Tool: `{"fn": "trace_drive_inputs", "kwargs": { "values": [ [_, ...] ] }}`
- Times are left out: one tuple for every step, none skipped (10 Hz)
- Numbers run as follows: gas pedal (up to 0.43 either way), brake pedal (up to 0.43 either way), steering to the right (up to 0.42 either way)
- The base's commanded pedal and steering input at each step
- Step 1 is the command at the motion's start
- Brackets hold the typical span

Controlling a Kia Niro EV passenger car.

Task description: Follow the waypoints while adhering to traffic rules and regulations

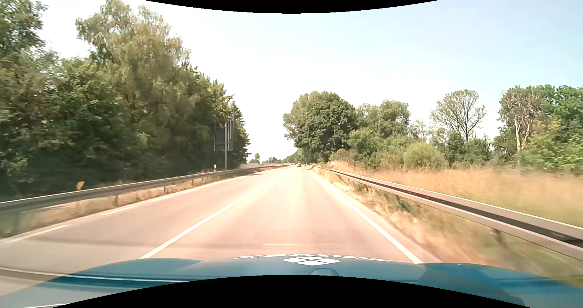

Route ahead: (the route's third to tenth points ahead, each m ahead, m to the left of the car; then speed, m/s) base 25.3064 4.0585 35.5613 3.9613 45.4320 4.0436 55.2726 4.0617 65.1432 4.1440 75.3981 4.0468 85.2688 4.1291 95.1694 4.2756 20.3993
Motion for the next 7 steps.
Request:
{"fn": "trace_drive_inputs", "kwargs": {
  "values": [
    [0.169,0.000,-0.001],
    [0.169,0.000,-0.001],
    [0.169,0.000,-0.001],
    [0.169,0.000,-0.001],
    [0.169,0.000,-0.001],
    [0.169,0.000,-0.001],
    [0.169,0.000,-0.001]
  ]
}}
